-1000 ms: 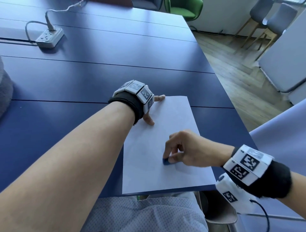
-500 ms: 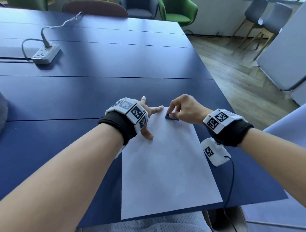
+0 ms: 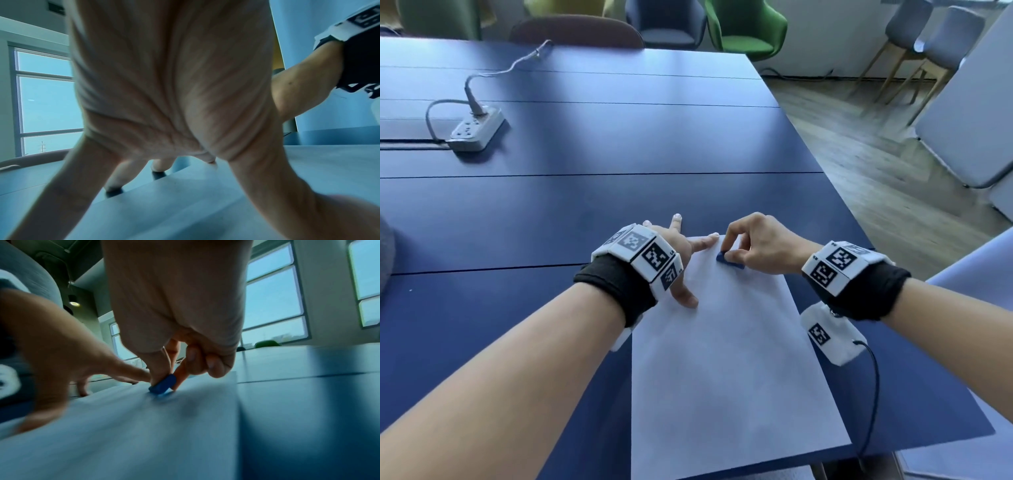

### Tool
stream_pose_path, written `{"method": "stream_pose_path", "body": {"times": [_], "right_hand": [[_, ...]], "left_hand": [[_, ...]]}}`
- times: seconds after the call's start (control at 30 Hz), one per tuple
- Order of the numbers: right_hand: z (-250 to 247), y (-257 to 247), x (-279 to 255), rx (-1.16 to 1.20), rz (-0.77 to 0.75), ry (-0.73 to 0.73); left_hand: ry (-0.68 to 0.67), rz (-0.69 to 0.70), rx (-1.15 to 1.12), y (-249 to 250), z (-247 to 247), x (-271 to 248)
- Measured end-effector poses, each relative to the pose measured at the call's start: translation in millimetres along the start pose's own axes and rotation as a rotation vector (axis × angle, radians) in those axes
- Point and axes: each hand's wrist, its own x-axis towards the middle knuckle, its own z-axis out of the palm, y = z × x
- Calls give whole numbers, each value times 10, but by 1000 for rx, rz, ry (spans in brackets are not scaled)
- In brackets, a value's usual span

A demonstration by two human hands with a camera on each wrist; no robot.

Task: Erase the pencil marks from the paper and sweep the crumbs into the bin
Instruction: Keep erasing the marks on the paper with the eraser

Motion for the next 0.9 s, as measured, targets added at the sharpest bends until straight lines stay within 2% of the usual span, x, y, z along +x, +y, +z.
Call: {"method": "stream_pose_path", "body": {"times": [0.1, 0.23, 0.4, 0.53, 0.7, 0.83, 0.9], "right_hand": [[-30, 38, 50, 18, 29, 105], [96, -57, -63, 13, -28, -27], [-10, 22, 12, 27, 23, 88], [94, -46, -113, 5, -41, -66], [-63, 118, -64, 46, 38, 84], [37, 45, -216, 17, -27, -111], [-30, 95, -158, 13, -10, -53]], "left_hand": [[8, 1, 7, 16, -6, -20], [5, -4, 19, 3, 2, 0], [13, 1, 8, 13, 0, -23], [10, 0, 7, -14, 12, 5], [20, 0, 26, 31, -14, -15], [-5, -9, 15, 9, -10, -5], [-6, -6, 15, 15, -14, -9]]}}
